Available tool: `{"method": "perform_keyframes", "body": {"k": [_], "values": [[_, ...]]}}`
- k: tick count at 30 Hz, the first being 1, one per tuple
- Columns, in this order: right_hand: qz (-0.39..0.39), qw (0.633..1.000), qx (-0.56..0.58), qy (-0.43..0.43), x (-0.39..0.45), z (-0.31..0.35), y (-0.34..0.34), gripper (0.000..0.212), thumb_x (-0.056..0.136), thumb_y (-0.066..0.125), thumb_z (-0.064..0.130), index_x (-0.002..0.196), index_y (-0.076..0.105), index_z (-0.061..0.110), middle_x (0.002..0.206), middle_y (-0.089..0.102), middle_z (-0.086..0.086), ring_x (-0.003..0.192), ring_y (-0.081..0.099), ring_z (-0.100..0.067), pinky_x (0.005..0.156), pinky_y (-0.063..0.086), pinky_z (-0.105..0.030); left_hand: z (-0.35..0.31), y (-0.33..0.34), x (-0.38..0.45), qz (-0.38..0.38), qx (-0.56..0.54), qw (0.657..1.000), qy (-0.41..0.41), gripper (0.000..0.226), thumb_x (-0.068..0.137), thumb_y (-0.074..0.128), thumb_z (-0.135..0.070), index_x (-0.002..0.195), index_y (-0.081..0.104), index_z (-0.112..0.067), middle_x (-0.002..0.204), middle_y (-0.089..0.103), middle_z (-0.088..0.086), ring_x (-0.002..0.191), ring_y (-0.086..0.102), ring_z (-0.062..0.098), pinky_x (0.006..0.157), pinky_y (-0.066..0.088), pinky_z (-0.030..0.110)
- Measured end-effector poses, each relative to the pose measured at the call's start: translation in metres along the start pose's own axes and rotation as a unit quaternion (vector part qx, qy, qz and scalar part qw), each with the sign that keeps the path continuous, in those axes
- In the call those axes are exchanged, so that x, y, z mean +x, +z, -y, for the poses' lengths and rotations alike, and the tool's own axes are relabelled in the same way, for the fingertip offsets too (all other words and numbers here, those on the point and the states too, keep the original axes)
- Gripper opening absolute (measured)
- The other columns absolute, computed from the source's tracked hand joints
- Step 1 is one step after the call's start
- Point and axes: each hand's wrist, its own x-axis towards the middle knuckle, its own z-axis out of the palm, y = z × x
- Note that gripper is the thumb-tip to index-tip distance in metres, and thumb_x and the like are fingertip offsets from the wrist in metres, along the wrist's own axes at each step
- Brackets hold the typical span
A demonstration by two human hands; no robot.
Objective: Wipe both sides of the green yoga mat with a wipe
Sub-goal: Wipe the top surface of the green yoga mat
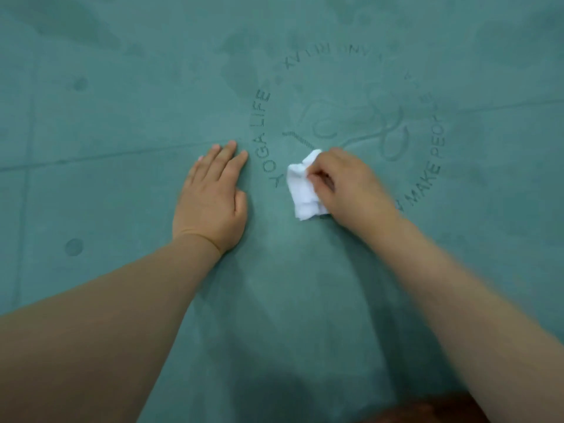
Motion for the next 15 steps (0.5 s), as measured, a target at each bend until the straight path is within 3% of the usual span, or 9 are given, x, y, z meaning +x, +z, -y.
{"method": "perform_keyframes", "body": {"k": [2, 4, 6, 7, 8, 10, 12, 13, 15], "values": [[-0.064, 0.990, -0.054, 0.115, 0.013, -0.056, -0.026, 0.015, 0.089, 0.052, 0.012, 0.091, 0.062, 0.001, 0.093, 0.060, -0.018, 0.085, 0.056, -0.032, 0.070, 0.039, -0.037, 0.000, 0.000, 0.001, 0.003, 0.005, 1.000, 0.002, 0.070, 0.084, 0.020, -0.031, 0.148, 0.042, -0.013, 0.159, 0.032, 0.004, 0.149, 0.023, 0.022, 0.124, 0.010, 0.035], [-0.166, 0.937, -0.101, 0.291, 0.019, -0.108, -0.056, 0.023, 0.090, 0.045, 0.016, 0.093, 0.061, -0.002, 0.099, 0.062, -0.024, 0.093, 0.056, -0.037, 0.077, 0.036, -0.042, -0.001, 0.000, 0.001, 0.002, 0.007, 1.000, 0.003, 0.070, 0.084, 0.020, -0.030, 0.148, 0.042, -0.013, 0.159, 0.032, 0.005, 0.149, 0.023, 0.023, 0.124, 0.010, 0.035], [-0.214, 0.880, -0.089, 0.415, 0.019, -0.114, -0.061, 0.027, 0.089, 0.041, 0.013, 0.098, 0.061, -0.002, 0.106, 0.063, -0.024, 0.099, 0.056, -0.035, 0.081, 0.034, -0.038, -0.002, 0.000, 0.001, 0.001, 0.008, 1.000, 0.005, 0.070, 0.084, 0.020, -0.030, 0.148, 0.042, -0.012, 0.159, 0.033, 0.006, 0.149, 0.023, 0.023, 0.124, 0.010, 0.035], [-0.217, 0.882, -0.072, 0.412, 0.020, -0.096, -0.050, 0.025, 0.090, 0.042, 0.012, 0.097, 0.061, -0.001, 0.104, 0.063, -0.022, 0.096, 0.057, -0.034, 0.076, 0.033, -0.035, -0.002, 0.000, 0.001, 0.002, 0.007, 1.000, 0.006, 0.070, 0.084, 0.020, -0.030, 0.148, 0.041, -0.012, 0.159, 0.032, 0.006, 0.149, 0.023, 0.024, 0.124, 0.009, 0.035], [-0.204, 0.907, -0.035, 0.368, 0.021, -0.067, -0.032, 0.020, 0.090, 0.045, 0.012, 0.093, 0.061, 0.001, 0.099, 0.063, -0.020, 0.089, 0.057, -0.031, 0.070, 0.031, -0.032, -0.001, -0.001, 0.002, 0.003, 0.006, 1.000, 0.006, 0.069, 0.084, 0.021, -0.029, 0.148, 0.041, -0.012, 0.159, 0.033, 0.006, 0.148, 0.024, 0.024, 0.124, 0.010, 0.035], [-0.120, 0.982, 0.041, 0.141, 0.014, 0.006, 0.013, 0.007, 0.087, 0.053, 0.005, 0.087, 0.060, 0.004, 0.088, 0.061, -0.015, 0.077, 0.054, -0.028, 0.066, 0.032, -0.030, 0.001, 0.000, 0.003, 0.001, 0.007, 1.000, 0.010, 0.069, 0.084, 0.022, -0.028, 0.147, 0.043, -0.010, 0.158, 0.034, 0.008, 0.147, 0.027, 0.026, 0.123, 0.013, 0.038], [-0.036, 0.997, 0.027, -0.064, -0.006, 0.050, 0.036, 0.004, 0.081, 0.057, -0.001, 0.083, 0.059, 0.002, 0.082, 0.059, -0.016, 0.072, 0.053, -0.031, 0.067, 0.035, -0.034, 0.000, 0.002, 0.002, 0.002, 0.004, 1.000, 0.014, 0.068, 0.084, 0.024, -0.027, 0.146, 0.044, -0.009, 0.157, 0.036, 0.009, 0.146, 0.029, 0.028, 0.122, 0.015, 0.038], [-0.024, 0.994, 0.027, -0.099, -0.007, 0.044, 0.032, 0.004, 0.080, 0.056, 0.000, 0.081, 0.059, 0.002, 0.081, 0.058, -0.016, 0.071, 0.053, -0.032, 0.066, 0.035, -0.036, 0.001, 0.001, 0.002, 0.005, 0.006, 1.000, 0.013, 0.067, 0.084, 0.024, -0.027, 0.146, 0.045, -0.009, 0.156, 0.036, 0.010, 0.146, 0.029, 0.028, 0.122, 0.016, 0.039], [-0.076, 0.997, 0.020, 0.018, -0.002, 0.002, 0.010, 0.008, 0.083, 0.051, 0.005, 0.082, 0.058, 0.001, 0.085, 0.059, -0.017, 0.075, 0.054, -0.033, 0.067, 0.035, -0.037, 0.000, -0.002, 0.003, 0.013, 0.026, 1.000, 0.002, 0.067, 0.083, 0.026, -0.027, 0.144, 0.047, -0.008, 0.154, 0.040, 0.011, 0.142, 0.033, 0.031, 0.119, 0.023, 0.044]]}}
